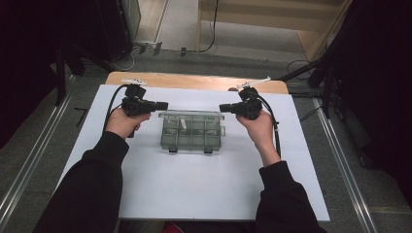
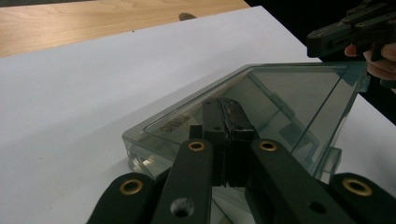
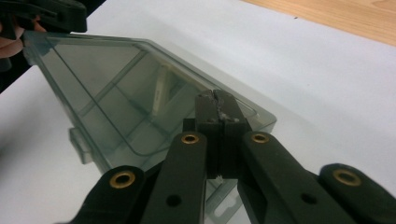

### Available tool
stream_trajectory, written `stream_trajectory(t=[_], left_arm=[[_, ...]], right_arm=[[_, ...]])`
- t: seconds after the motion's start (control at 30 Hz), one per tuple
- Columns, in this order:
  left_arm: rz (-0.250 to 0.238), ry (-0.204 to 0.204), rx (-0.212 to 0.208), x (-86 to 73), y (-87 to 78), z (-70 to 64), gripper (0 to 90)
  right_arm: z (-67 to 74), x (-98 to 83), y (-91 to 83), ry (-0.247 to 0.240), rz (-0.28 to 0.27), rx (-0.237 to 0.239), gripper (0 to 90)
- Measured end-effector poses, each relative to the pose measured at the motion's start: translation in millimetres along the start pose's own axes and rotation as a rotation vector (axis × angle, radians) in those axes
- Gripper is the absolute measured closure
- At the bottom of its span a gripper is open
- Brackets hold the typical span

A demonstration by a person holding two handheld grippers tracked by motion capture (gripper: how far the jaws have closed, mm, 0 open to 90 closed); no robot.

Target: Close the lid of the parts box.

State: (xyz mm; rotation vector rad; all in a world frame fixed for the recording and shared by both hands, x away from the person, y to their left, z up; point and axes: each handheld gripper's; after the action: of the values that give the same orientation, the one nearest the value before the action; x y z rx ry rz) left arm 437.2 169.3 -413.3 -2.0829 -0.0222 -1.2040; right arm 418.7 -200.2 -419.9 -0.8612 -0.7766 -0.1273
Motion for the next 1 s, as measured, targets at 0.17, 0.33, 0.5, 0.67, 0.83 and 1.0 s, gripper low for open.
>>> stream_trajectory(t=[0.17,0.33,0.5,0.67,0.83,1.0], left_arm=[[0.003,0.013,-0.006,-2.3,-1.0,-2.6,89.1],[0.009,0.009,-0.004,-5.9,-1.8,-3.7,89.1],[0.005,0.01,-0.015,-10.2,-3.2,-5.7,89.1],[0.01,0.01,-0.015,-14.7,-4.3,-7.1,89.1],[0.007,0.007,-0.025,-21.1,-6.0,-8.8,89.1],[0.014,0.013,-0.023,-28.8,-5.7,-11.0,89.1]], right_arm=[[7.1,-1.6,-2.4,-0.014,0.008,0.008,90.0],[11.0,-6.7,-2.8,-0.012,0.026,0.025,90.0],[14.2,-11.5,-4.1,-0.015,0.038,0.02,90.0],[15.5,-16.7,-6.0,-0.016,0.041,0.027,90.0],[16.8,-21.1,-6.7,-0.017,0.053,0.024,90.0],[17.2,-25.8,-6.4,-0.019,0.048,0.028,90.0]])
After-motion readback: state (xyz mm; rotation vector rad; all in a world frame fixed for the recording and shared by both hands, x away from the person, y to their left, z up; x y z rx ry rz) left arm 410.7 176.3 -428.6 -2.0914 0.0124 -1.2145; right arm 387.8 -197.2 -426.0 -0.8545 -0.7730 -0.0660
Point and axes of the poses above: each handheld gripper's, and its own axes: y roughly forward along the jaws, x roughly out of its top, z roughly to its left, and after that the axes turned 4 degrees about y, right-handed
